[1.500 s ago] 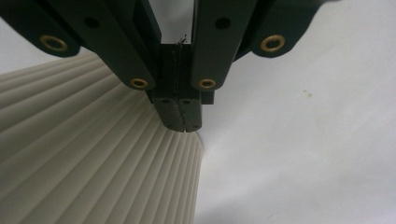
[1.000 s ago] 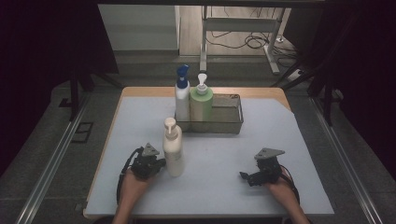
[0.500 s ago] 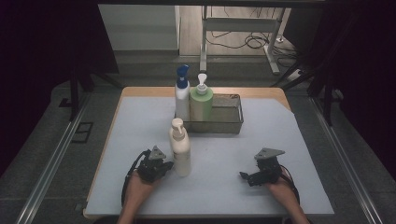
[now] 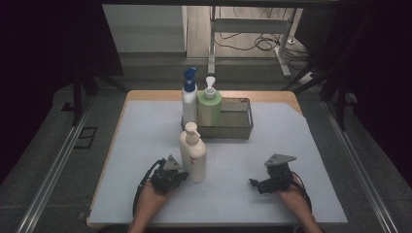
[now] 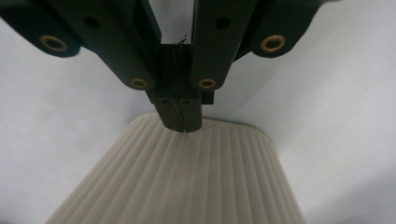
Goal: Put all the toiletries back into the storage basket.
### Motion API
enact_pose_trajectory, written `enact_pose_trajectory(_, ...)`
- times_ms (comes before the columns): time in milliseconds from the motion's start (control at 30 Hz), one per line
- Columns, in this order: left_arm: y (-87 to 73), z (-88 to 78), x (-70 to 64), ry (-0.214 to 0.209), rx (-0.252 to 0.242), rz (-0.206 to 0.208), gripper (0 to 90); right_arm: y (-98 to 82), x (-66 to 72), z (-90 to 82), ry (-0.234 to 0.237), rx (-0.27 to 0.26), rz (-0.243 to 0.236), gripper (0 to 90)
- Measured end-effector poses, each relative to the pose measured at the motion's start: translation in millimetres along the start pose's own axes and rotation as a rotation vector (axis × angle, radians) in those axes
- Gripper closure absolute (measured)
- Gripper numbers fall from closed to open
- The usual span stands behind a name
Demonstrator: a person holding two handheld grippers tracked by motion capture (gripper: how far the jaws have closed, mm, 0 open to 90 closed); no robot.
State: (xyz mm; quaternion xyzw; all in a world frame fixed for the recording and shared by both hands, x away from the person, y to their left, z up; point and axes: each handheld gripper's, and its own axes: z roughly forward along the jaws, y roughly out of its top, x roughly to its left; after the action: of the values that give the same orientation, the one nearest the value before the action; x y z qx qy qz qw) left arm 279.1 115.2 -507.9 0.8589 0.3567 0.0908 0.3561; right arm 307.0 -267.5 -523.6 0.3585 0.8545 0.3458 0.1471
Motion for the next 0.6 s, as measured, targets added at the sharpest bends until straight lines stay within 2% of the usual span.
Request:
enact_pose_trajectory(400, 8.4, 14.0, -10.1, -0.021, 0.005, 0.017, 89.4, 0.2, 0.0, 0.0, 0.003, 0.003, 0.000, 0.0)
enact_pose_trajectory(600, 7.2, 9.3, -9.4, -0.021, 0.000, 0.024, 89.3, 0.4, 0.0, -0.1, 0.003, 0.004, 0.000, 0.0)
